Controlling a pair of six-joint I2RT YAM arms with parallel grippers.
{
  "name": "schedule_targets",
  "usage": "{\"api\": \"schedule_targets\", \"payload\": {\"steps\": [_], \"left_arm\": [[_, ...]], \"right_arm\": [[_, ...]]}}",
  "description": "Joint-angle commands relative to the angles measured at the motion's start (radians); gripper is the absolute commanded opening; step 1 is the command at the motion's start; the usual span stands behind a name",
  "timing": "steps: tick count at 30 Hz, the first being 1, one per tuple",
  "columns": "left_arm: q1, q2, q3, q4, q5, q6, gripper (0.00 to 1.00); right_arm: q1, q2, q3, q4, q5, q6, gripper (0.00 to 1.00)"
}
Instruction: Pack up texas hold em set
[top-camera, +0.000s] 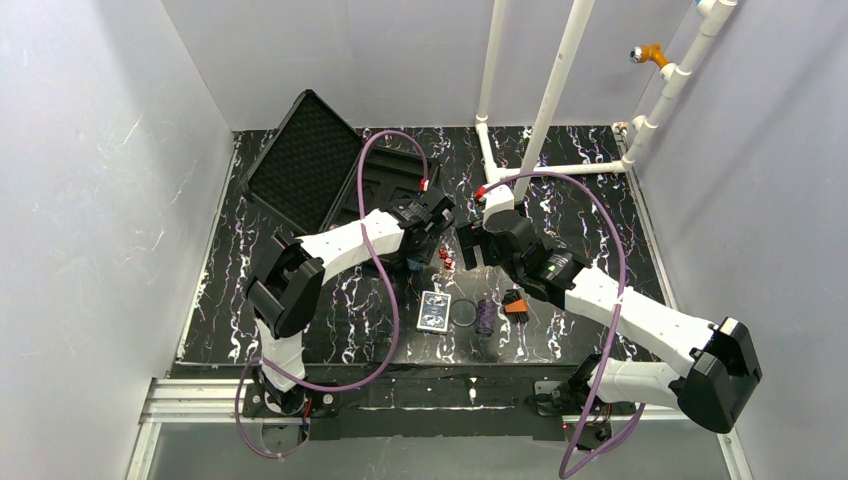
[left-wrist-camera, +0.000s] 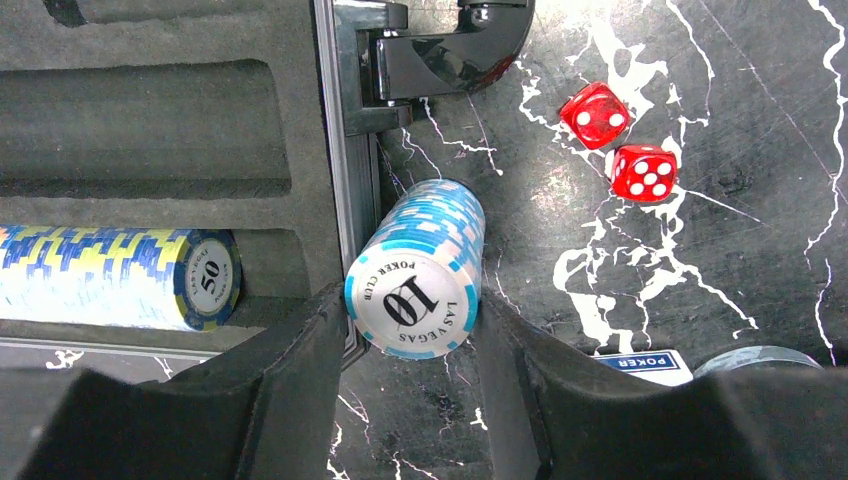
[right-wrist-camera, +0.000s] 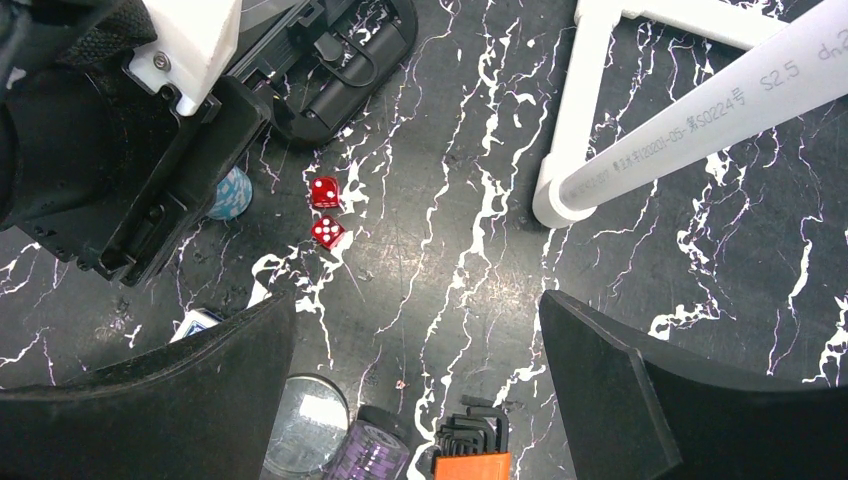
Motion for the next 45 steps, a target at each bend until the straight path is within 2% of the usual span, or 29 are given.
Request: {"api": "schedule_targets", "payload": {"steps": [1, 4, 8, 10, 12, 13, 15, 20, 23, 31, 38, 45], "left_arm": [[0.002, -0.022, 0.027, 0.003, 0.001, 0.0, 0.15], [0.001, -0.042, 0.03, -0.003, 0.004, 0.0, 0.08], [0.0, -0.05, 0.026, -0.006, 0.007, 0.001, 0.11], [0.001, -0.045, 0.022, -0.007, 0.007, -0.007, 0.25], [0.001, -0.041, 0.021, -0.007, 0.008, -0.018, 0.45], [0.002, -0.04, 0.022, -0.006, 0.008, -0.023, 0.52], [0.001, -0.042, 0.025, -0.004, 0.008, -0.028, 0.59], [0.001, -0.063, 0.05, -0.004, -0.001, -0.031, 0.7], [0.001, -0.061, 0.068, -0.001, -0.019, -0.025, 0.7], [0.002, -0.012, 0.122, -0.004, -0.042, -0.026, 0.62], [0.005, 0.033, 0.138, -0.028, -0.084, -0.034, 0.61], [0.018, 0.065, 0.124, -0.015, -0.062, -0.028, 0.57]], "right_arm": [[-0.004, -0.001, 0.016, 0.044, 0.006, -0.003, 0.98], [-0.004, -0.001, 0.013, 0.041, 0.009, -0.003, 0.98], [-0.005, -0.004, 0.013, 0.039, 0.009, -0.003, 0.98], [-0.003, -0.004, 0.013, 0.039, 0.007, 0.0, 0.98], [-0.004, -0.003, 0.014, 0.038, 0.002, 0.001, 0.99], [-0.004, -0.003, 0.014, 0.037, 0.001, 0.003, 1.0], [-0.004, -0.002, 0.014, 0.035, -0.001, 0.005, 1.0], [-0.004, -0.011, 0.014, 0.031, 0.006, 0.004, 1.0], [-0.003, -0.021, 0.012, 0.032, 0.015, 0.002, 1.0], [-0.004, -0.04, 0.011, 0.025, 0.008, 0.006, 1.0], [-0.004, -0.051, 0.004, 0.019, 0.008, 0.008, 1.0], [-0.004, -0.04, 0.003, 0.019, -0.004, 0.01, 1.0]]}}
